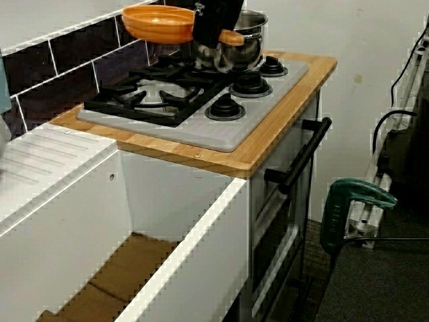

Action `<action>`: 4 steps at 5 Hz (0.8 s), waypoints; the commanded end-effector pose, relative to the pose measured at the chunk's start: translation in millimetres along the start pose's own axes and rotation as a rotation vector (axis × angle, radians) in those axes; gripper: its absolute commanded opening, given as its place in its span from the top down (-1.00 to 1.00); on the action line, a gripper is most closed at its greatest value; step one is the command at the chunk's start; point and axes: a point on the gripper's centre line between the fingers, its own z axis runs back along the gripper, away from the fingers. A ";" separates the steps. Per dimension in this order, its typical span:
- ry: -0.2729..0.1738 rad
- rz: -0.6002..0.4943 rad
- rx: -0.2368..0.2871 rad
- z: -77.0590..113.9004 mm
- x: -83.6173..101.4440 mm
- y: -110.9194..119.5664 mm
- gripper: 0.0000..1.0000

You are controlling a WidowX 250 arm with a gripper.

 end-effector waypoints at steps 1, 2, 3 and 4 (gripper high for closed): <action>-0.152 -0.049 0.115 15.2 -10.2 -21.9 1.00; -0.179 -0.061 0.140 19.4 -9.2 -29.8 1.00; -0.200 -0.067 0.158 23.5 -5.9 -33.3 1.00; -0.228 -0.083 0.187 23.5 -6.1 -37.2 1.00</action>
